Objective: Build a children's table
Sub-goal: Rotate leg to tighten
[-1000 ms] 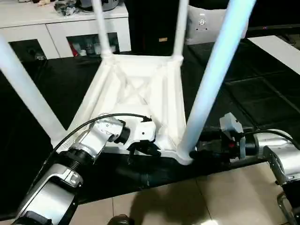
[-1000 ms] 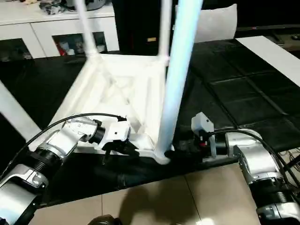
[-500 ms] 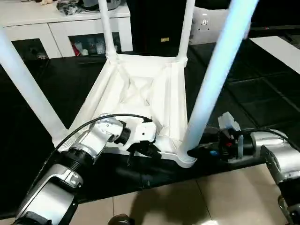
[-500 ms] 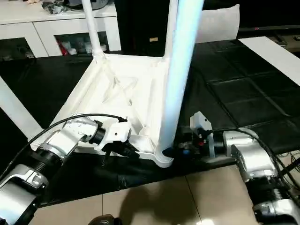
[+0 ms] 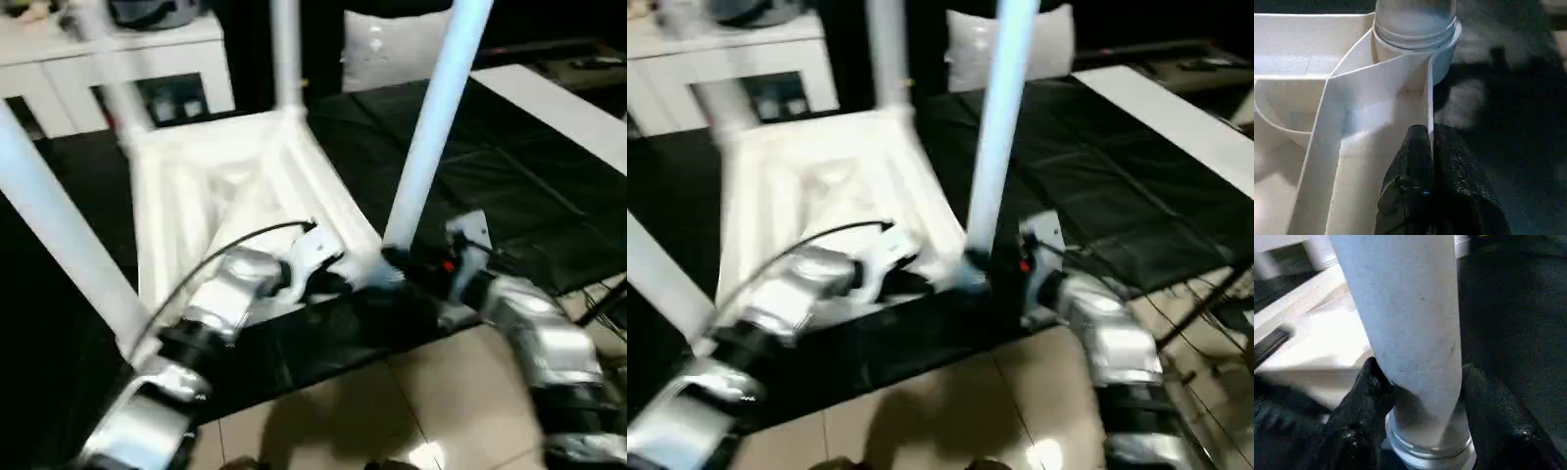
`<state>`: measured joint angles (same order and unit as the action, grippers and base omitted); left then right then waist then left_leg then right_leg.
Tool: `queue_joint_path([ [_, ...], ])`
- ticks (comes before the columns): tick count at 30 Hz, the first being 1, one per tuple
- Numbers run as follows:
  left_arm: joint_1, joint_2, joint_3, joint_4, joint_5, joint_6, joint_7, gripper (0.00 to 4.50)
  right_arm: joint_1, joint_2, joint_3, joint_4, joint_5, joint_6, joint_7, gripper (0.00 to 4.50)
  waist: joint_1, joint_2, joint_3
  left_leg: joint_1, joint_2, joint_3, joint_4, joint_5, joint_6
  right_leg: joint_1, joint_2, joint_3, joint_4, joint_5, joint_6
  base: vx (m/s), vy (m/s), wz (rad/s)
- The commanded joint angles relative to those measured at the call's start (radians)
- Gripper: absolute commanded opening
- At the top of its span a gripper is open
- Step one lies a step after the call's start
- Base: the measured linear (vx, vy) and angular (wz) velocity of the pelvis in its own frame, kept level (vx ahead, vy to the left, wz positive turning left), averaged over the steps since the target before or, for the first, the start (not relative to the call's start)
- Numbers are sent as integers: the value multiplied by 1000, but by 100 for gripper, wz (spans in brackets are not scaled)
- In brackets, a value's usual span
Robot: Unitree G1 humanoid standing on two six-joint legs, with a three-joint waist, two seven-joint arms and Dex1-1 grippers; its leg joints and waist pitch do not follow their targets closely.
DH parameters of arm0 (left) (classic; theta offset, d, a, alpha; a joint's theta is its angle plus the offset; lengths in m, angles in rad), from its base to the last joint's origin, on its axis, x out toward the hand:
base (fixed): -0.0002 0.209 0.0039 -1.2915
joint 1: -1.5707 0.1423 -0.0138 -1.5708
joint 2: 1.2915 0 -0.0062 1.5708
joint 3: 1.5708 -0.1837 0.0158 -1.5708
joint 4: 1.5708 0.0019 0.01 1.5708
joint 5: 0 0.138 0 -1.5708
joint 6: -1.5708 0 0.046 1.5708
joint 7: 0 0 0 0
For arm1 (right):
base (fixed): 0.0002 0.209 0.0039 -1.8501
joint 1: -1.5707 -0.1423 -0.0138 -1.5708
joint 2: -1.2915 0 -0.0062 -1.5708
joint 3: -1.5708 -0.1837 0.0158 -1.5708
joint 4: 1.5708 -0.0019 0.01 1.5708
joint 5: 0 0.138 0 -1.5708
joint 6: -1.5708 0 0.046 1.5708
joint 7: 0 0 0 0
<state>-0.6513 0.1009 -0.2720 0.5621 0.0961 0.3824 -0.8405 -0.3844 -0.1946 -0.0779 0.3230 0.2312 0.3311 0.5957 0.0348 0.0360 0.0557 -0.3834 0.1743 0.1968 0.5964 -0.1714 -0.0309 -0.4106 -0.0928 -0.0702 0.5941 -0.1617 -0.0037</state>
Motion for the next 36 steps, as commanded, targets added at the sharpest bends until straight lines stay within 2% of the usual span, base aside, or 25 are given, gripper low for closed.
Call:
queue_joint_path([
  [1, -13, -50, -17, -62, -27, -2, -1, 0, -20, 46, 11, 25, -4, -13, -66, 193, 11, -21, -69, 12, 43, -29, -70, -260, 39, 43, -63, 36, -95, -418, -163, 0, 0, 0],
  [2, -7, -53, -31, -75, -13, 0, 2, 0, -20, 67, -8, 19, 14, -12, -83, 193, 12, -18, -72, 10, 45, -29, -71, -237, 51, 46, -60, 37, -90, -367, -172, 0, 0, 0],
  [3, -2, -54, -38, -83, -9, 2, 1, 0, -18, 76, -18, 11, 29, -7, -85, 249, 12, -18, -73, 10, 46, -29, -71, -229, 55, 46, -59, 38, -88, -345, -177, 0, 0, 0],
  [6, 6, -32, -57, -92, 10, -32, -9, 0, -2, 67, -9, -28, 45, 2, -48, 269, 15, -14, -77, 9, 47, -27, -68, -191, 81, 50, -57, 38, -76, -236, -211, 0, 0, 0],
  [7, 6, -28, -58, -91, 12, -37, -11, 0, 1, 63, -7, -31, 44, 2, -38, 269, 17, -12, -77, 10, 49, -26, -67, -189, 84, 48, -57, 38, -76, -228, -218, 0, 0, 0],
  [9, 5, -14, -61, -82, 15, -58, -19, 0, 16, 35, 0, -46, 44, -11, 12, 292, 22, -13, -78, 9, 48, -25, -65, -177, 87, 52, -58, 38, -74, -211, -221, 0, 0, 0],
  [10, 4, -10, -62, -79, 16, -64, -20, 0, 20, 25, 0, -49, 46, -16, 25, 304, 29, -11, -78, 11, 49, -24, -64, -174, 91, 51, -58, 39, -72, -199, -222, 0, 0, 0],
  [13, -1, 12, -66, -72, 12, -77, -45, 0, 38, -31, -1, -75, 66, -17, 100, 333, 36, -16, -75, 11, 49, -24, -66, -182, 89, 53, -59, 39, -74, -218, -219, 0, 0, 0],
  [16, -4, 40, -70, -63, 14, -104, -78, 0, 55, -90, -4, -102, 89, -4, 188, 354, 46, -14, -71, 14, 51, -24, -68, -217, 78, 50, -59, 39, -82, -290, -195, 0, 0, 0],
  [18, -4, 67, -82, -47, 17, -137, -119, 0, 69, -147, 5, -115, 101, 0, 272, 371, 53, -15, -72, 16, 52, -25, -69, -227, 74, 51, -60, 40, -84, -310, -185, 0, 0, 0],
  [19, -5, 76, -88, -41, 17, -152, -134, 0, 73, -167, 9, -119, 104, 2, 298, 380, 58, -14, -71, 20, 53, -24, -69, -233, 70, 46, -61, 41, -85, -315, -183, 0, 0, 0],
  [20, -5, 106, -103, -27, 13, -196, -194, 0, 84, -231, 21, -130, 112, 26, 378, 389, 58, -17, -70, 18, 51, -25, -69, -236, 72, 47, -60, 40, -86, -321, -182, 0, 0, 0],
  [21, -6, 120, -111, -20, 13, -225, -222, 0, 86, -257, 28, -128, 107, 23, 410, 389, 60, -18, -71, 16, 51, -27, -70, -234, 72, 52, -60, 39, -83, -322, -181, 0, 0, 0],
  [22, -7, 146, -124, -14, 11, -264, -279, 0, 84, -300, 41, -120, 94, 5, 466, 389, 63, -24, -71, 15, 55, -26, -70, -229, 73, 51, -62, 40, -81, -322, -177, 0, 0, 0],
  [23, -8, 155, -129, -12, 9, -268, -300, 0, 81, -314, 45, -116, 92, -2, 488, 389, 65, -20, -71, 17, 55, -26, -70, -231, 71, 49, -62, 40, -80, -322, -182, 0, 0, 0],
  [24, -10, 159, -131, -10, 8, -268, -310, 0, 78, -322, 49, -113, 94, -4, 500, 389, 64, -22, -69, 17, 56, -24, -70, -233, 71, 47, -63, 41, -80, -323, -185, 0, 0, 0],
  [29, -13, 212, -187, 9, 22, -388, -426, 0, 46, -371, 83, -46, 67, -110, 607, 389, 73, -20, -70, 22, 58, -25, -69, -255, 57, 44, -67, 41, -83, -349, -192, 0, 0, 0],
  [31, -14, 215, -193, 7, 17, -386, -446, 0, 45, -380, 95, -44, 70, -115, 637, 389, 82, -17, -71, 26, 62, -22, -69, -246, 60, 42, -64, 43, -77, -306, -213, 0, 0, 0],
  [32, -18, 215, -194, 10, 13, -400, -463, 0, 44, -389, 109, -49, 77, -109, 669, 373, 84, -21, -72, 25, 61, -21, -68, -240, 64, 45, -64, 42, -73, -290, -220, 0, 0, 0],
  [33, -22, 216, -196, 13, 8, -410, -481, 0, 43, -396, 125, -53, 80, -104, 700, 373, 84, -21, -72, 25, 61, -21, -68, -240, 64, 45, -64, 42, -73, -290, -220, 0, 0, 0],
  [35, -31, 218, -200, 23, 0, -441, -517, 0, 34, -404, 160, -44, 70, -111, 750, 362, 91, -15, -73, 21, 61, -23, -67, -227, 72, 48, -66, 42, -71, -287, -220, 0, 0, 0],
  [36, -34, 219, -203, 26, 0, -450, -527, 0, 27, -401, 170, -30, 59, -126, 758, 351, 93, -17, -74, 21, 61, -22, -66, -224, 73, 48, -67, 41, -72, -286, -220, 0, 0, 0],
])
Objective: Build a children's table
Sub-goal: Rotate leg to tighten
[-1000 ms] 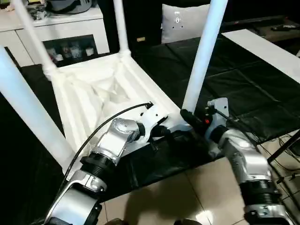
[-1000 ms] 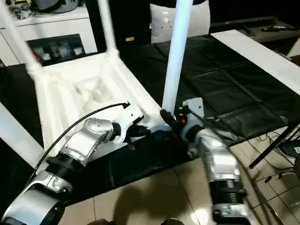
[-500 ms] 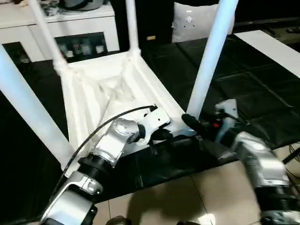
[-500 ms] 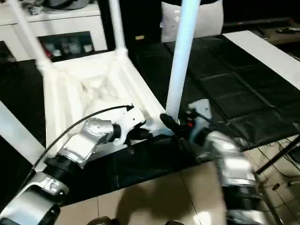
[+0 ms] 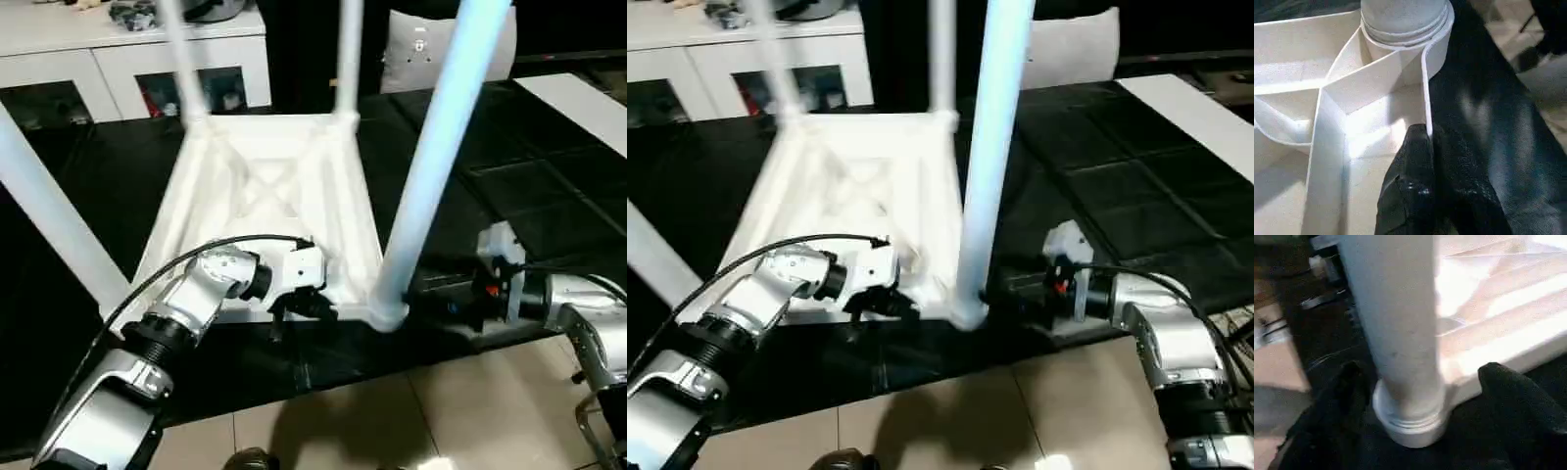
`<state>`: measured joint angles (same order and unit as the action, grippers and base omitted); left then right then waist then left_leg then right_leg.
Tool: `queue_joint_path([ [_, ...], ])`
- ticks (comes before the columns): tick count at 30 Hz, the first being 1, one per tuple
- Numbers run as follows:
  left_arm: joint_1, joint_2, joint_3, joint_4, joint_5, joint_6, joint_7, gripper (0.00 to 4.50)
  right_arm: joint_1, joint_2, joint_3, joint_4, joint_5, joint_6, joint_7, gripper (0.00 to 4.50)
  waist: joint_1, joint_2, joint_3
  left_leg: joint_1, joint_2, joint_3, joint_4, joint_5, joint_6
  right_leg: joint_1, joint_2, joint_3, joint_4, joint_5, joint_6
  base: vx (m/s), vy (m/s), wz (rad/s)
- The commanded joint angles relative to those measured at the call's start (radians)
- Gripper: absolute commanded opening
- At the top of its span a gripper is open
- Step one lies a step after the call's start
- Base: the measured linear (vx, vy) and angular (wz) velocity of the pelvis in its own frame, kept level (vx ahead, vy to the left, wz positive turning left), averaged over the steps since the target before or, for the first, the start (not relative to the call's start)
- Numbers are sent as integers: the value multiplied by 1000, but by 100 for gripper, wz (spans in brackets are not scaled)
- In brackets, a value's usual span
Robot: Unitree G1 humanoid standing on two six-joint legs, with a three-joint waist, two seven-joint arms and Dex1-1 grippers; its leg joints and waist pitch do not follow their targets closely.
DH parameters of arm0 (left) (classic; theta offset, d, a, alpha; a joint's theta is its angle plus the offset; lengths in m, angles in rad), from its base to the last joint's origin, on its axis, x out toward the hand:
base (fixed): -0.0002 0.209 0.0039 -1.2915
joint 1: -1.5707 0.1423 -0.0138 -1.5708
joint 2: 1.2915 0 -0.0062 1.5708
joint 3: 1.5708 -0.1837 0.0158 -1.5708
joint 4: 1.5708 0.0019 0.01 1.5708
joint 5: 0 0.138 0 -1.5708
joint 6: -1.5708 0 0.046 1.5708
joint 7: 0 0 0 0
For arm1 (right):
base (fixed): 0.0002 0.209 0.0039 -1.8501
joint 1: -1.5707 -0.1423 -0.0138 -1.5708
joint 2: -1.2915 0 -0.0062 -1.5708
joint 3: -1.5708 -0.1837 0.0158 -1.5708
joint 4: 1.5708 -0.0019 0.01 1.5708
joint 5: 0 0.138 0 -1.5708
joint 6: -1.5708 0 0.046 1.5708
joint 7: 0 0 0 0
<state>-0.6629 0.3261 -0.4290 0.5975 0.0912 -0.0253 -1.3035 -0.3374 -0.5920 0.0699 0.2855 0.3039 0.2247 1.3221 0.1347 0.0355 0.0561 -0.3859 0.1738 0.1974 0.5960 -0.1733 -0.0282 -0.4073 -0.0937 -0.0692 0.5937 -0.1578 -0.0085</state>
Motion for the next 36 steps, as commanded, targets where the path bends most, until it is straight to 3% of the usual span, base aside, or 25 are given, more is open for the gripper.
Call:
queue_joint_path([
  [1, -26, -6, -48, -3, 4, -52, -71, 0, -26, -2, 29, 22, -20, -36, 38, 338, -7, -16, -74, 23, 62, -24, -66, -221, 69, 44, -66, 40, -70, -288, -217, 0, 0, 0],
  [6, -30, -8, -48, -10, -7, -52, -103, 0, -47, 12, 43, 51, -1, -28, 86, 304, 4, -19, -75, 24, 64, -24, -67, -221, 65, 44, -67, 41, -68, -291, -222, 0, 0, 0],
  [16, -29, -4, -44, 10, -10, -60, -115, 0, -56, 32, 58, 80, 30, 12, 141, 216, 3, -18, -76, 23, 63, -25, -66, -214, 64, 46, -66, 40, -67, -285, -224, 0, 0, 0],
  [21, -23, -9, -26, 5, -17, -22, -87, 0, -41, 43, 58, 67, 51, 39, 142, 203, 4, -17, -76, 23, 63, -25, -66, -216, 62, 46, -67, 40, -66, -285, -228, 0, 0, 0],
  [27, -2, -28, 17, -30, -36, 90, -5, 0, -1, 116, 13, -8, 55, 115, -65, 198, -1, -22, -70, 23, 62, -27, -72, -242, 47, 45, -68, 39, -74, -361, -203, 0, 0, 0],
  [28, 1, -45, 34, -37, -36, 128, 46, 0, -6, 164, -8, -7, 25, 144, -204, 198, -8, -17, -67, 23, 61, -31, -77, -267, 25, 43, -68, 39, -77, -413, -184, 0, 0, 0],
  [31, -2, -79, 55, -37, -36, 182, 123, 0, -15, 219, -33, 8, -13, 159, -354, 198, -39, -19, -63, 27, 53, -36, -79, -330, -9, 38, -70, 34, -92, -509, -151, 0, 0, 0],
  [33, -3, -108, 69, -39, -36, 218, 175, 0, -24, 260, -60, 20, -26, 180, -453, 198, -50, -21, -62, 23, 51, -38, -79, -335, -9, 40, -70, 33, -95, -530, -139, 0, 0, 0],
  [36, -16, -175, 103, -29, -37, 279, 285, 0, -52, 343, -103, 56, -54, 203, -650, 198, -80, -23, -61, 21, 46, -39, -77, -346, -10, 36, -67, 29, -102, -554, -125, 0, 0, 0],
])
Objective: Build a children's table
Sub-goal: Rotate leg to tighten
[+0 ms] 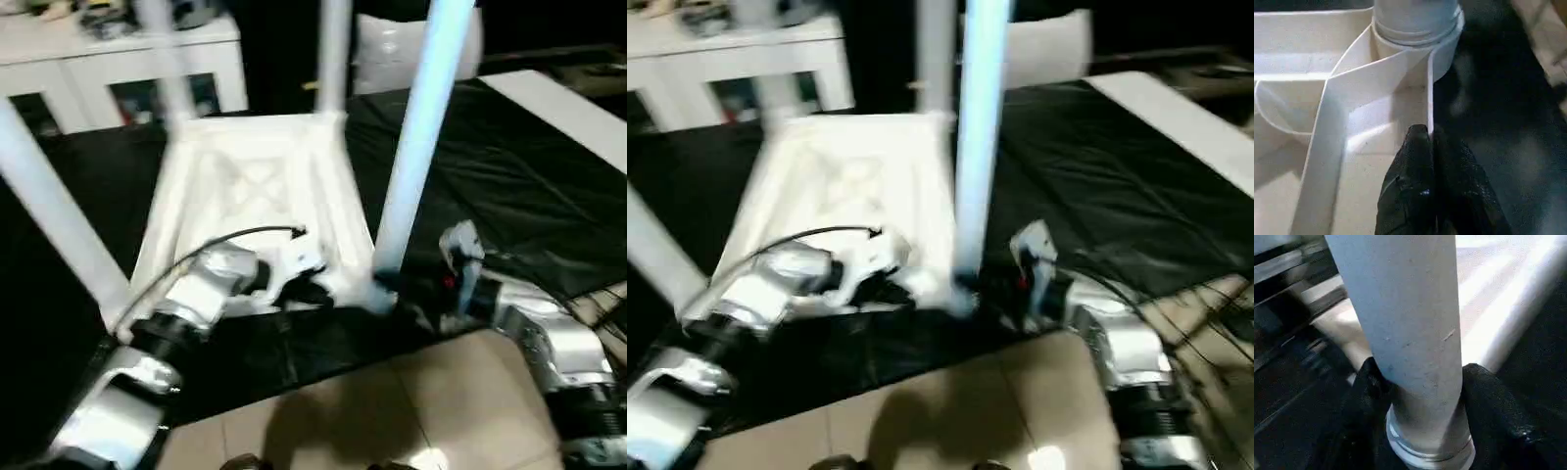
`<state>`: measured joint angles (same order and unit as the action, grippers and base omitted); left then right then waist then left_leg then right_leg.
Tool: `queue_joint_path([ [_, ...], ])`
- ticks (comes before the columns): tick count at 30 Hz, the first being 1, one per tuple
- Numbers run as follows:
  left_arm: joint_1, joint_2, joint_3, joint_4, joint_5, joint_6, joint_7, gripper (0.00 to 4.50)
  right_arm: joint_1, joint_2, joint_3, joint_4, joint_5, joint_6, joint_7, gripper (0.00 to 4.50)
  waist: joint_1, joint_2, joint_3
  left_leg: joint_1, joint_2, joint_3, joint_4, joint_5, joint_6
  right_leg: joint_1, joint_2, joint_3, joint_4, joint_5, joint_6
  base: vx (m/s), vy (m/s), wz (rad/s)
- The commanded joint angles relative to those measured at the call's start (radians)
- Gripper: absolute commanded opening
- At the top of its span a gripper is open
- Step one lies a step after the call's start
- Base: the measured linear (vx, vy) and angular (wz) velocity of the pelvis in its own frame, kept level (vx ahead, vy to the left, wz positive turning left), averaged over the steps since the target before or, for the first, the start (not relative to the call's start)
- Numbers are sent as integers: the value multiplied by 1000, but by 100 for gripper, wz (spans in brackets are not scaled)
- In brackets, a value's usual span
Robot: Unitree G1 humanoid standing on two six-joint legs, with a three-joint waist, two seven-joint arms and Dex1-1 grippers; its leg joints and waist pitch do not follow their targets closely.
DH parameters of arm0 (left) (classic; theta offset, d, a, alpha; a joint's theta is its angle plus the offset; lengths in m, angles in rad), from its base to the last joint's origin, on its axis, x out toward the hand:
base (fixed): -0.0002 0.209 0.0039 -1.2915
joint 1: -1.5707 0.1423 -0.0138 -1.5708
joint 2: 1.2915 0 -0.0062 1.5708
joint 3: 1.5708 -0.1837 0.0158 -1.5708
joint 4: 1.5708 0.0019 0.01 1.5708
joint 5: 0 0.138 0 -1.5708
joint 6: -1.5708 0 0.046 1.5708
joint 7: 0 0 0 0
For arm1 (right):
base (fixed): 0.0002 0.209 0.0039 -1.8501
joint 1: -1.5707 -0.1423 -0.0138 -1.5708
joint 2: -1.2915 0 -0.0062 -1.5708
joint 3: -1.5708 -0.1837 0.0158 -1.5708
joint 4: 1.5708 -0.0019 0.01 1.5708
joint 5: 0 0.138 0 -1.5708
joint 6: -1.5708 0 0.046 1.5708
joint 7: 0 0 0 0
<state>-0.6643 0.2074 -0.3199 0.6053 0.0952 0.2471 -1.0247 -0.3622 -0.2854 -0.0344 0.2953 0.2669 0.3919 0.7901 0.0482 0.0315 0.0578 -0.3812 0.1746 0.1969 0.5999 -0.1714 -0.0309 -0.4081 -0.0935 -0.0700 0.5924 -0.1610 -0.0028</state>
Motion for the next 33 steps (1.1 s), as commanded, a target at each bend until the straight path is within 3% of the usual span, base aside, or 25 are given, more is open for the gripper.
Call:
queue_joint_path([
  [1, -18, -68, 1, -35, -43, 17, 26, 0, -32, 52, -6, 49, -20, 39, -154, 198, 5, -18, -64, 18, 44, -39, -79, -350, -7, 35, -68, 28, -102, -554, -131, 0, 0, 0],
  [2, -32, -99, 18, -16, -44, 26, 83, 0, -52, 96, -36, 76, -17, 42, -246, 198, -6, -18, -65, 14, 43, -38, -79, -341, 2, 35, -65, 29, -103, -532, -133, 0, 0, 0],
  [4, -46, -128, 31, 5, -45, 31, 135, 0, -72, 140, -68, 104, -12, 19, -328, 198, -11, -14, -67, 15, 42, -36, -78, -340, 7, 34, -61, 30, -103, -505, -138, 0, 0, 0],
  [5, -54, -144, 34, 17, -40, 26, 165, 0, -82, 164, -86, 118, 0, -6, -356, 198, -13, -19, -68, 14, 41, -34, -76, -337, 10, 32, -62, 31, -104, -497, -141, 0, 0, 0],
  [6, -56, -151, 34, 20, -36, 22, 178, 0, -84, 174, -93, 121, 6, -18, -362, 198, -12, -22, -70, 12, 40, -35, -76, -319, 15, 37, -62, 31, -101, -479, -142, 0, 0, 0],
  [7, -57, -155, 31, 23, -31, 15, 185, 0, -88, 183, -98, 125, 9, -28, -373, 232, -8, -20, -72, 13, 42, -34, -76, -304, 20, 38, -63, 33, -98, -457, -146, 0, 0, 0],
  [8, -57, -157, 27, 20, -23, 13, 188, 0, -91, 193, -103, 125, 2, -33, -393, 232, -7, -18, -72, 11, 44, -31, -76, -279, 31, 36, -61, 37, -93, -402, -161, 0, 0, 0],
  [10, -54, -155, 22, 13, -11, 10, 197, 0, -94, 205, -102, 124, -14, -43, -415, 232, -5, -19, -76, 8, 46, -28, -75, -233, 47, 42, -59, 38, -80, -303, -192, 0, 0, 0],
  [11, -50, -150, 20, 11, -4, 5, 201, 0, -95, 211, -97, 123, -22, -49, -422, 274, -4, -15, -76, 11, 46, -27, -74, -228, 50, 41, -58, 38, -78, -285, -200, 0, 0, 0],
  [15, -39, -129, 13, 17, 12, -23, 202, 0, -77, 215, -76, 86, -28, -72, -396, 302, 4, -15, -78, 12, 44, -22, -70, -196, 67, 44, -58, 40, -76, -241, -218, 0, 0, 0],
  [20, -30, -98, 10, 25, 11, -56, 177, 0, -31, 141, -26, 35, -32, -100, -263, 359, 19, -15, -79, 8, 45, -22, -69, -161, 86, 52, -59, 40, -69, -199, -219, 0, 0, 0],
  [25, -12, -55, -13, 19, 1, -111, 87, 0, 12, 31, 2, -14, -12, -111, -92, 369, 23, -16, -73, 12, 47, -24, -73, -227, 72, 49, -60, 38, -82, -308, -193, 0, 0, 0],
  [26, -8, -26, -34, 17, -5, -156, 7, 0, 24, -40, 8, -36, 8, -97, 12, 394, 23, -24, -70, 12, 47, -24, -74, -242, 72, 48, -60, 39, -87, -339, -186, 0, 0, 0],
  [27, -7, -13, -43, 18, -8, -183, -28, 0, 28, -72, 16, -44, 15, -90, 61, 394, 30, -18, -69, 16, 50, -25, -75, -256, 71, 47, -60, 40, -89, -365, -174, 0, 0, 0],
  [30, -8, 35, -76, 19, -7, -239, -138, 0, 38, -173, 51, -44, 21, -88, 222, 415, 43, -13, -70, 18, 55, -25, -77, -263, 63, 45, -61, 41, -86, -364, -178, 0, 0, 0],
  [32, -11, 52, -88, 23, -4, -258, -176, 0, 39, -209, 66, -37, 22, -104, 290, 415, 50, -12, -70, 20, 57, -23, -76, -269, 59, 42, -61, 42, -82, -342, -193, 0, 0, 0],
  [33, -14, 58, -92, 26, -3, -266, -188, 0, 37, -221, 71, -32, 23, -112, 314, 415, 52, -17, -70, 18, 58, -23, -76, -265, 58, 43, -62, 42, -79, -328, -201, 0, 0, 0],
])
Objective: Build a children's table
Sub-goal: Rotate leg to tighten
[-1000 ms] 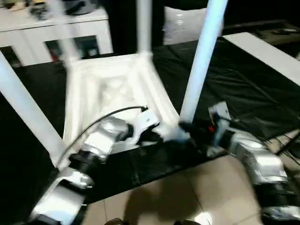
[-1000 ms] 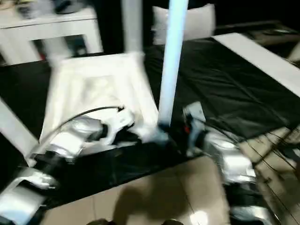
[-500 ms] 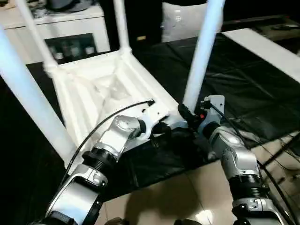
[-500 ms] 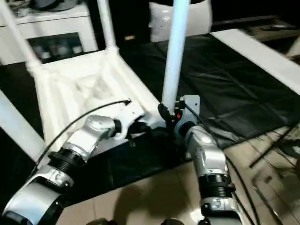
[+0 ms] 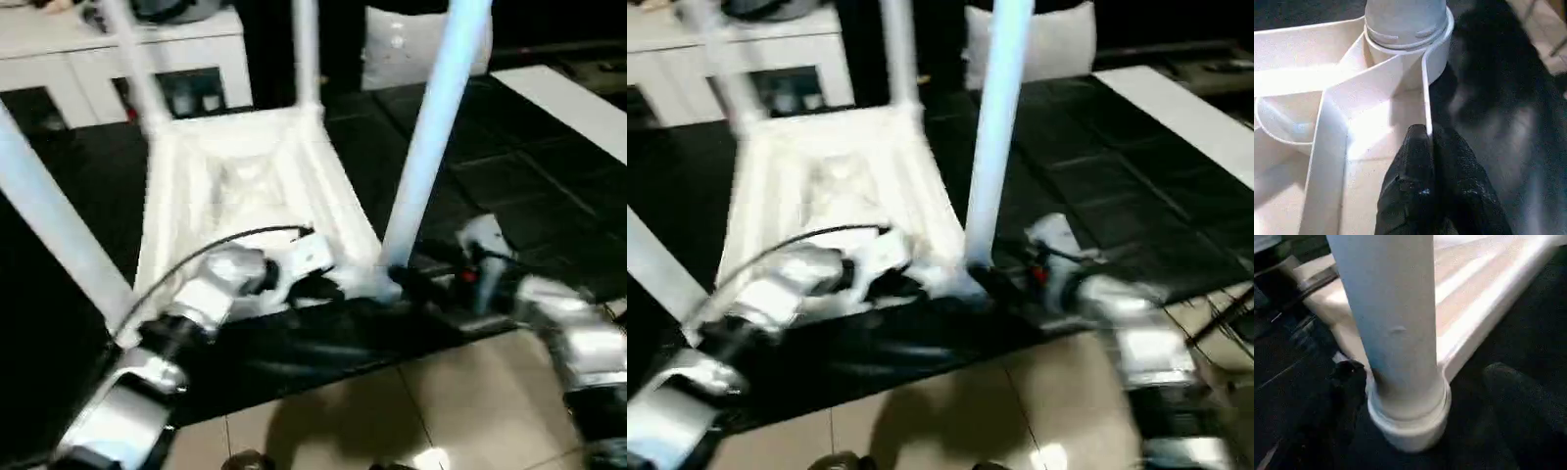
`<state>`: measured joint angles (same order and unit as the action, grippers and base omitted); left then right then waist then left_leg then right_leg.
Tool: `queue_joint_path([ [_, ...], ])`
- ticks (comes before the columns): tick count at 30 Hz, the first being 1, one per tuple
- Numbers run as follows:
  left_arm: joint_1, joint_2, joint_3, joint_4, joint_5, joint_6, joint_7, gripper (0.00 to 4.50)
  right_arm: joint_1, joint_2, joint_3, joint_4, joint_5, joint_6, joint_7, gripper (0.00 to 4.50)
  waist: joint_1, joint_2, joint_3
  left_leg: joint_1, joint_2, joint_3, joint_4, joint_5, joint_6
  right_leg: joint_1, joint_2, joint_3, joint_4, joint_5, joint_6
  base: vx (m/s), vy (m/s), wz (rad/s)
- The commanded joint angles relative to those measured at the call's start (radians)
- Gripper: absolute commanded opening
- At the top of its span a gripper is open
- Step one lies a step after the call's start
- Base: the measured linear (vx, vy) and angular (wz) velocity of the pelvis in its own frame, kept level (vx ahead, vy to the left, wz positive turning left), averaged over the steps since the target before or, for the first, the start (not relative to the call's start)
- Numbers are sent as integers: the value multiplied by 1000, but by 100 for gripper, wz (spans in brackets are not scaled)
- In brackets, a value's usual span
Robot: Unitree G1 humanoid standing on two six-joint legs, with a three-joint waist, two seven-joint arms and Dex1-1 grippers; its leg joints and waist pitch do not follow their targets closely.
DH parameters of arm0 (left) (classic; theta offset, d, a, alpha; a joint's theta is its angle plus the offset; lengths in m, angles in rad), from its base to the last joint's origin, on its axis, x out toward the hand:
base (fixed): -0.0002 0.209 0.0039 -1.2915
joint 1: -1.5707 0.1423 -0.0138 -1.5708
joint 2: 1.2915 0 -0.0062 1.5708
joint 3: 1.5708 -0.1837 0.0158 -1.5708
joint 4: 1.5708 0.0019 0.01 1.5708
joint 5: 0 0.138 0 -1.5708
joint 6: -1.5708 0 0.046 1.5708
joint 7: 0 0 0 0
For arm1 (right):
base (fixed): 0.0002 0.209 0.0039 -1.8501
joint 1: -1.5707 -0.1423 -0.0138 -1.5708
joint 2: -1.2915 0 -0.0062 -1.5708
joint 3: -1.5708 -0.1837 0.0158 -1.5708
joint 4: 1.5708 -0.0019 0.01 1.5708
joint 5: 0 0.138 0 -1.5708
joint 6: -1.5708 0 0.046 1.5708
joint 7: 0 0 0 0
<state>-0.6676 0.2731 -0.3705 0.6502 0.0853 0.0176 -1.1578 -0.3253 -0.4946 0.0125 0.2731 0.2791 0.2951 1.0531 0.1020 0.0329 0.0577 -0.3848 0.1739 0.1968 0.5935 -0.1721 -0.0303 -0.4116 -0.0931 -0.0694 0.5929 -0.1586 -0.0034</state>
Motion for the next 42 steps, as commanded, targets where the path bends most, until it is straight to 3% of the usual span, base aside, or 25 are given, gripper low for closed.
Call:
queue_joint_path([
  [1, -15, 8, -51, -15, 11, -55, -88, 0, -6, -34, 36, -1, 15, -30, 106, 415, 4, -17, -73, 21, 59, -24, -68, -257, 60, 49, -64, 40, -76, -314, -209, 0, 0, 0],
  [5, -21, 49, -77, -16, 8, -108, -188, 0, -35, -67, 64, 20, 40, -46, 240, 415, 16, -15, -75, 22, 60, -23, -65, -244, 67, 49, -67, 40, -73, -296, -222, 0, 0, 0],
  [6, -21, 56, -82, -16, 6, -120, -208, 0, -40, -73, 72, 23, 44, -50, 266, 388, 17, -15, -74, 20, 61, -24, -66, -240, 67, 50, -66, 40, -71, -292, -221, 0, 0, 0],
  [8, -19, 68, -97, -14, 9, -141, -243, 0, -44, -82, 98, 22, 45, -55, 321, 379, 21, -14, -74, 23, 62, -23, -65, -240, 67, 48, -65, 41, -70, -290, -225, 0, 0, 0],
  [9, -19, 70, -101, -14, 12, -145, -249, 0, -44, -83, 104, 21, 44, -61, 332, 374, 26, -21, -75, 22, 63, -23, -65, -231, 69, 48, -68, 41, -68, -289, -225, 0, 0, 0],
  [10, -20, 71, -105, -15, 14, -150, -253, 0, -45, -81, 117, 18, 46, -54, 351, 374, 27, -19, -75, 21, 63, -24, -65, -230, 69, 48, -68, 41, -67, -292, -225, 0, 0, 0],
  [11, -21, 71, -106, -13, 15, -154, -256, 0, -47, -81, 123, 19, 47, -51, 365, 345, 30, -18, -75, 23, 64, -23, -65, -232, 69, 46, -67, 41, -68, -296, -225, 0, 0, 0],
  [12, -20, 72, -105, -17, 12, -154, -261, 0, -49, -76, 132, 18, 51, -43, 380, 335, 33, -24, -75, 23, 64, -22, -65, -232, 68, 46, -68, 41, -69, -300, -225, 0, 0, 0],
  [13, -20, 73, -105, -18, 9, -156, -266, 0, -53, -72, 137, 20, 53, -40, 393, 334, 37, -20, -75, 24, 65, -24, -66, -234, 64, 46, -69, 42, -68, -307, -225, 0, 0, 0],
  [21, -19, 76, -101, -16, 7, -167, -278, 0, -69, -69, 169, 46, 63, -19, 460, 271, 40, -20, -75, 23, 64, -25, -67, -234, 52, 47, -70, 42, -68, -321, -217, 0, 0, 0],
  [29, -1, 66, -75, -29, -14, -117, -255, 0, -32, -58, 149, -7, 113, 37, 455, 214, 43, -25, -75, 23, 64, -24, -65, -219, 57, 48, -71, 42, -67, -313, -220, 0, 0, 0],
  [31, 11, 49, -50, -52, -35, -62, -223, 0, -7, -31, 129, -53, 132, 74, 388, 209, 46, -16, -76, 23, 66, -25, -66, -210, 56, 48, -70, 43, -64, -299, -222, 0, 0, 0],
  [33, 18, 35, -38, -68, -40, -25, -190, 0, 10, -2, 111, -85, 129, 98, 311, 208, 44, -20, -75, 22, 64, -25, -68, -221, 54, 47, -68, 42, -67, -312, -217, 0, 0, 0],
  [38, 16, -29, -13, -94, -28, 88, -56, 0, 3, 126, 50, -72, 51, 128, -25, 207, 22, -20, -62, 27, 57, -33, -76, -320, -4, 39, -72, 38, -91, -524, -149, 0, 0, 0],
  [40, 13, -48, -7, -99, -27, 116, -23, 0, -4, 162, 34, -59, 30, 133, -111, 207, -5, -18, -58, 29, 50, -44, -79, -382, -30, 39, -74, 26, -105, -630, -102, 0, 0, 0],
  [41, 9, -68, -1, -95, -25, 137, 10, 0, -10, 190, 20, -44, 17, 142, -178, 207, -12, -11, -58, 28, 48, -46, -80, -391, -30, 40, -72, 24, -107, -636, -95, 0, 0, 0],
  [42, 4, -88, 6, -88, -25, 154, 42, 0, -16, 214, 9, -30, 5, 147, -233, 207, -28, -12, -57, 23, 47, -47, -82, -409, -33, 42, -70, 20, -112, -643, -84, 0, 0, 0],
])
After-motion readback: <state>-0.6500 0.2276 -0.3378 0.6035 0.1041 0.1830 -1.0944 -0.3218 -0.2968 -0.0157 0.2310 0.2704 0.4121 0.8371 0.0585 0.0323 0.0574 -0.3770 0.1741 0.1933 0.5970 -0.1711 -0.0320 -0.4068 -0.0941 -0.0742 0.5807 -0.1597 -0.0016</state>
